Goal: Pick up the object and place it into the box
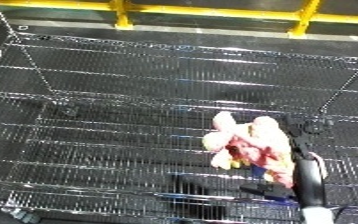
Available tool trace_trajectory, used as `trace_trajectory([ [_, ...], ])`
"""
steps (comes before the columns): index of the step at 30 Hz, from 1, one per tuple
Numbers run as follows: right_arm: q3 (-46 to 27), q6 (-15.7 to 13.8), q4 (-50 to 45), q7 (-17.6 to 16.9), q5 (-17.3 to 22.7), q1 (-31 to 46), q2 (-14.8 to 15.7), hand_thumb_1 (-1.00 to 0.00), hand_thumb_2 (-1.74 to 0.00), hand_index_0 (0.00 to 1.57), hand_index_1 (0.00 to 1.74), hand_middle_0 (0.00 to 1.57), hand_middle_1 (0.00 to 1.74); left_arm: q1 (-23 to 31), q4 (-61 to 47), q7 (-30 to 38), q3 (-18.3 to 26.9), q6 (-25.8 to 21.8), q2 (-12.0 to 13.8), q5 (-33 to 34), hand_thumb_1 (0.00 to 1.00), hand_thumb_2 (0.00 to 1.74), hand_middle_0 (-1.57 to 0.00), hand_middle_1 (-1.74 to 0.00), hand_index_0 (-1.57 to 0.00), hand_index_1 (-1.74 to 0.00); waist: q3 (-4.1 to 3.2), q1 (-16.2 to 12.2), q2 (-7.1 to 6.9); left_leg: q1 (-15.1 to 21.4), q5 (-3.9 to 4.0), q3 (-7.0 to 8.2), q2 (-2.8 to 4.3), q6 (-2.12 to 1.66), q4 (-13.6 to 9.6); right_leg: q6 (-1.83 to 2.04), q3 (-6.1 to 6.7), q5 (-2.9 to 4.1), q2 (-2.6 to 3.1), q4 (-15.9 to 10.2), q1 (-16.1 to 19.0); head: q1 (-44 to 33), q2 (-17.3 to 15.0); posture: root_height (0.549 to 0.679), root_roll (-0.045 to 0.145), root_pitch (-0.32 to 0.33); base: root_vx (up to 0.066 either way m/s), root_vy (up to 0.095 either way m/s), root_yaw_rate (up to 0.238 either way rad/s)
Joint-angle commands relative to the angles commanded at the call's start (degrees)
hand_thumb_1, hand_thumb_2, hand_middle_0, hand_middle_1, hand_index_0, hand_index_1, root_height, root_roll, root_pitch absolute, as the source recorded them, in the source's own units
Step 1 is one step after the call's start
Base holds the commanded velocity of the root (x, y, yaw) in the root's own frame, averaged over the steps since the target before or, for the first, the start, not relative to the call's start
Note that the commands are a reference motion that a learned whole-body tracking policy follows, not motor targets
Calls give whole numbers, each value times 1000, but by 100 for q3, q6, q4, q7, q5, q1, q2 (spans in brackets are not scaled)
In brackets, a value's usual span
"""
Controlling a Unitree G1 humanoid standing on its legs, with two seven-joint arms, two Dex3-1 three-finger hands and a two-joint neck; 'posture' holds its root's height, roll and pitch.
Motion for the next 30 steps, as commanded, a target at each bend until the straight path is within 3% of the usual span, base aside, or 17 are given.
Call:
trace_trajectory([
  [6,350,191,828,-18,-128,-756,-817,0,0,0,0,0,0,-2,-50,-54,-236,-54,122,-85,1000,1740,-1570,-1740,-1570,-1740,91,70,122,-115,22,-35,-35,-12,74,13,27,31,-27,112,-172,328,-117,625,45,-208,6,-16,20],
  [15,1065,553,1908,107,-369,-1635,-1332,0,0,0,0,0,0,-78,-72,-97,-520,-151,258,-137,1000,1740,-1570,-1740,-1570,-1740,178,136,321,-258,22,-51,-73,-19,107,33,61,55,-59,187,-395,643,17,623,48,-188,9,-7,-7],
  [20,1456,695,2664,234,-464,-2118,-1392,0,0,0,0,0,0,-114,-75,-124,-604,-187,299,-179,1000,1740,-1570,-1740,-1570,-1740,218,154,435,-334,2,-46,-99,-13,132,37,85,58,-71,209,-502,861,92,622,49,-174,7,2,-14],
  [30,2090,772,4500,456,-874,-2843,-1130,0,0,0,0,0,0,-116,-140,-159,-750,-246,324,-228,1000,1740,-1570,-1740,-1570,-1740,282,269,638,-492,-38,-76,-129,-8,235,45,96,44,-100,254,-647,1188,565,621,47,-154,9,3,1],
])
